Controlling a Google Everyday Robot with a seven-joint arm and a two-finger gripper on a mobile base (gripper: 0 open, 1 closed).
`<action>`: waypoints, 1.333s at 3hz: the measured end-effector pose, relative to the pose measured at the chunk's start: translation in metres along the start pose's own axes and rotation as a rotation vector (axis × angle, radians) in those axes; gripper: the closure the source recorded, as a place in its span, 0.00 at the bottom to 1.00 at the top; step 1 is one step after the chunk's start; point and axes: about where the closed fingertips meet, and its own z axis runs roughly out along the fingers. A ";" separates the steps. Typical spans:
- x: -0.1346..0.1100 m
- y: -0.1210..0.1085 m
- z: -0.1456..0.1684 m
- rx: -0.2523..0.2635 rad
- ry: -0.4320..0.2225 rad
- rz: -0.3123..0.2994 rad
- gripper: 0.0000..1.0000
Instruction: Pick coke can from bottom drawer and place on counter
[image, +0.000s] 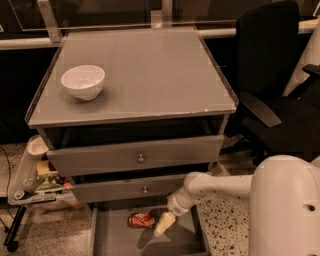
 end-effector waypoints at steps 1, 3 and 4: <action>0.002 -0.002 0.015 -0.001 -0.017 0.000 0.00; 0.003 -0.010 0.067 0.024 -0.086 -0.024 0.00; 0.004 -0.008 0.092 0.000 -0.080 0.018 0.00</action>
Offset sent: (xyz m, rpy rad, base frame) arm 0.0180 0.0269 -0.0588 0.0874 -0.1067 -0.0278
